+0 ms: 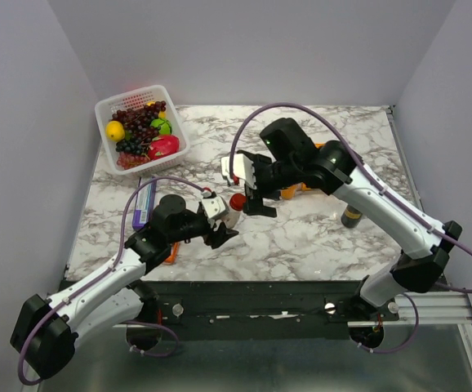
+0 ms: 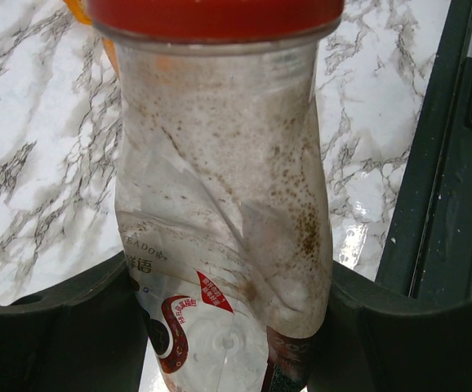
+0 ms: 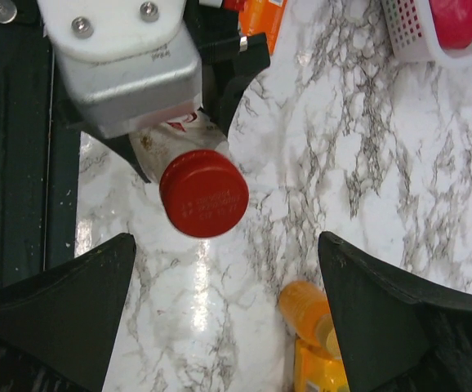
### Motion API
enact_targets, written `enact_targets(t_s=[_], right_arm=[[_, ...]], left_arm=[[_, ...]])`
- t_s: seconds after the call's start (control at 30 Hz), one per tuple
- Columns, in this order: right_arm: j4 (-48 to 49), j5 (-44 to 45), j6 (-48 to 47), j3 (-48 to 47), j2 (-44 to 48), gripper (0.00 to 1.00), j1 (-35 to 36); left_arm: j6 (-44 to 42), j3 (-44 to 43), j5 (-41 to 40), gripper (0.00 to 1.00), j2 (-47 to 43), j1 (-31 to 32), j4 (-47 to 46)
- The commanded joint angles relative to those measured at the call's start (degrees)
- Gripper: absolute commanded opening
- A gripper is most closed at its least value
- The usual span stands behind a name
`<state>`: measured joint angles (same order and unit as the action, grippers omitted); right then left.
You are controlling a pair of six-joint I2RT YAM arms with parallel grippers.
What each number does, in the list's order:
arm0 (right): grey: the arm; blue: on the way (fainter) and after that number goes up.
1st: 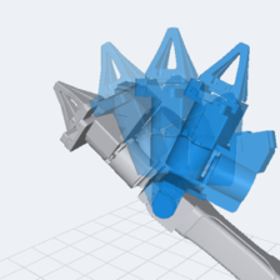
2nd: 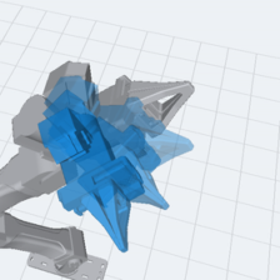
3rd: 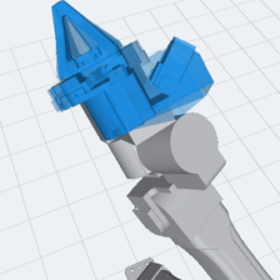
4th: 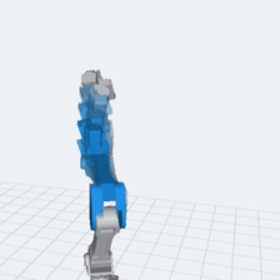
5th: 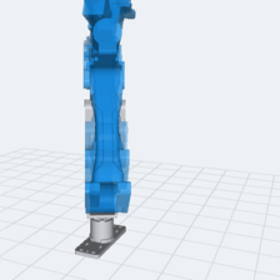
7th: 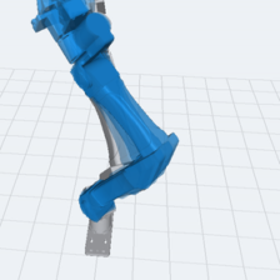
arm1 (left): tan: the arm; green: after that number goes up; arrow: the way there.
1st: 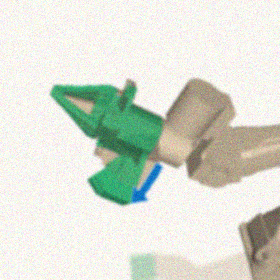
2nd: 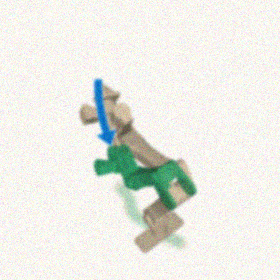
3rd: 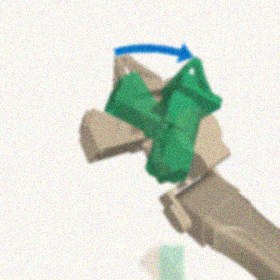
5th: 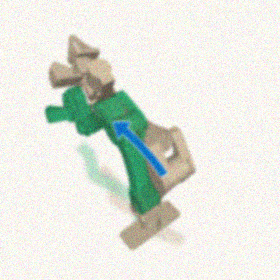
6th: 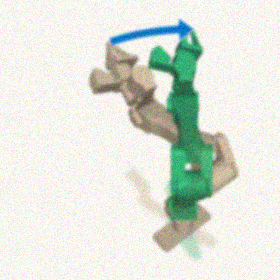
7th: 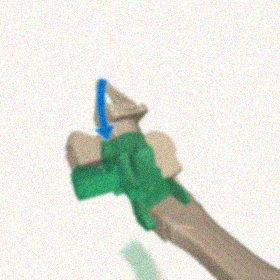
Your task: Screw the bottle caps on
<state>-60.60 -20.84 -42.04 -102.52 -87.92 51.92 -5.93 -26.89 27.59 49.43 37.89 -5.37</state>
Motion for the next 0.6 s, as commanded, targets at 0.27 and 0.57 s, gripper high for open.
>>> enact_targets(t_s=[0.27,0.57], right_arm=[[-1.6,-11.4,-6.5,-3.7,-4.4,1.0,0.9],[-1.1,-9.0,-6.2,0.2,-2.4,1.0,0.9]], left_arm=[[-1.7,-4.5,3.3,0.0,1.4,-0.1,2.6],[3.4,-6.5,3.6,0.0,2.2,-0.9,2.1]])
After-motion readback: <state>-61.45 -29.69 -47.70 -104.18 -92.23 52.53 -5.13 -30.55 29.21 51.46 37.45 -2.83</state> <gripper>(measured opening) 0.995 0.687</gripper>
